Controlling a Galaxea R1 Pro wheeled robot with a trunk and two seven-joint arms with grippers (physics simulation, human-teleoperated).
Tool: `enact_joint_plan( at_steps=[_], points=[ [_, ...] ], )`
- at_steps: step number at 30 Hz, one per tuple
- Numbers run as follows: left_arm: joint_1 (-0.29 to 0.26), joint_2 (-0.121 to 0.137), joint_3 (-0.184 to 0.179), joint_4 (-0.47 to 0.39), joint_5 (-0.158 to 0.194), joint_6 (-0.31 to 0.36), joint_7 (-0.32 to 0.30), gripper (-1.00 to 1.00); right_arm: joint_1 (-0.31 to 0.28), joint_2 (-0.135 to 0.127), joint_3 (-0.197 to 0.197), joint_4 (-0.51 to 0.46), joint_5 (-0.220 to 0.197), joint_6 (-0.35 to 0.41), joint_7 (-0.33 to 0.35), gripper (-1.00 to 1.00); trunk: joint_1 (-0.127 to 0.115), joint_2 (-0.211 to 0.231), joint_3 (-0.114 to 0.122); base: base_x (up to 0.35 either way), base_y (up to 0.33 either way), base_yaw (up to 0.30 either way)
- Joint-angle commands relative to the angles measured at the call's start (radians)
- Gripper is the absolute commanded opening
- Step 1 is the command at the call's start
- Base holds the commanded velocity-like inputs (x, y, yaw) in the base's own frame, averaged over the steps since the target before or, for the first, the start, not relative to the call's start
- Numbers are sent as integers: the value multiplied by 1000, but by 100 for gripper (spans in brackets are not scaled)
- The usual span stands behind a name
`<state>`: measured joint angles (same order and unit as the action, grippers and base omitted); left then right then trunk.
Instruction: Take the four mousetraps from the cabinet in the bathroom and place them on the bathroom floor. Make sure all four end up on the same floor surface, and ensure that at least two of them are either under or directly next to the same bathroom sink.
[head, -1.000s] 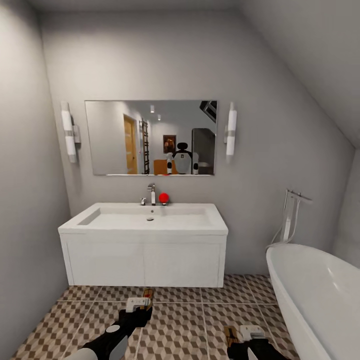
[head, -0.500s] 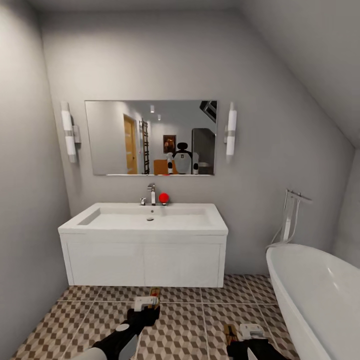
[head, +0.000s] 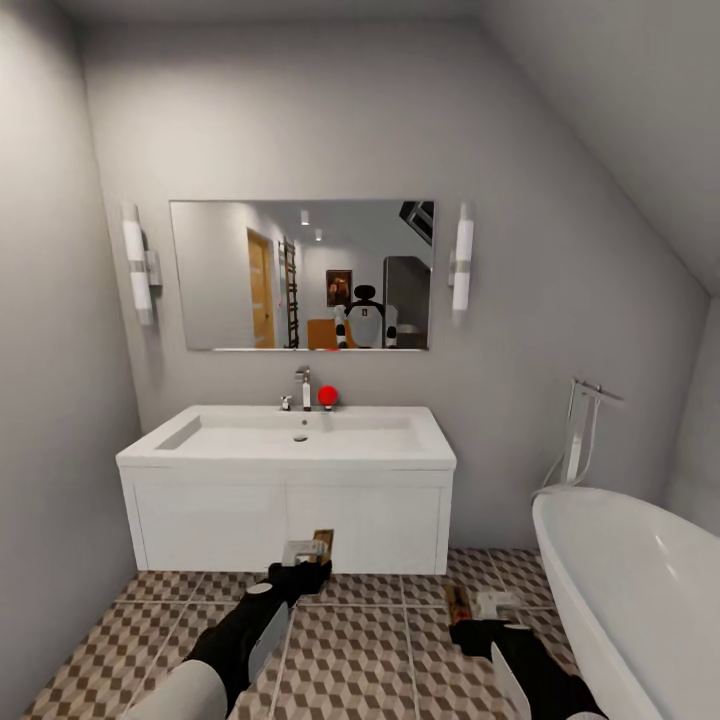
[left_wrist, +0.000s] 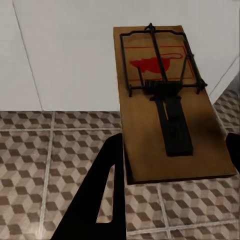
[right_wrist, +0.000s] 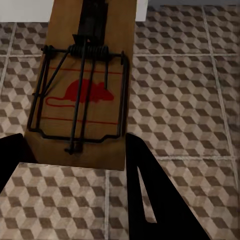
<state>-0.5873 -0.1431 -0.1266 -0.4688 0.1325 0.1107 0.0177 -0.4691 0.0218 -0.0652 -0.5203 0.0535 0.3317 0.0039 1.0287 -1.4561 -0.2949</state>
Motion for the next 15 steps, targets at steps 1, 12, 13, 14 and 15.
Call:
enact_joint_plan(
  at_steps=[1, 12, 13, 14, 15],
  points=[
    [0, 1, -5, -17, 9, 14, 4, -100, 0, 1, -6, -7, 2, 10, 3, -100, 4, -8, -5, 0, 0, 0],
    [0, 4, -5, -75, 7, 39, 4, -100, 0, 9, -7, -26, 2, 13, -4, -100, 46, -85, -39, 0, 0, 0],
    [0, 4, -6, -75, 7, 39, 4, -100, 0, 9, -7, -26, 2, 13, -6, -100, 50, -92, -42, 0, 0, 0],
    [0, 5, -6, -75, 8, 38, 4, -100, 0, 9, -7, -26, 2, 13, -9, -100, 54, -99, -45, 0, 0, 0],
    [0, 5, -6, -74, 8, 38, 4, -100, 0, 10, -7, -26, 2, 13, -11, -100, 58, -106, -48, 0, 0, 0]
  ],
)
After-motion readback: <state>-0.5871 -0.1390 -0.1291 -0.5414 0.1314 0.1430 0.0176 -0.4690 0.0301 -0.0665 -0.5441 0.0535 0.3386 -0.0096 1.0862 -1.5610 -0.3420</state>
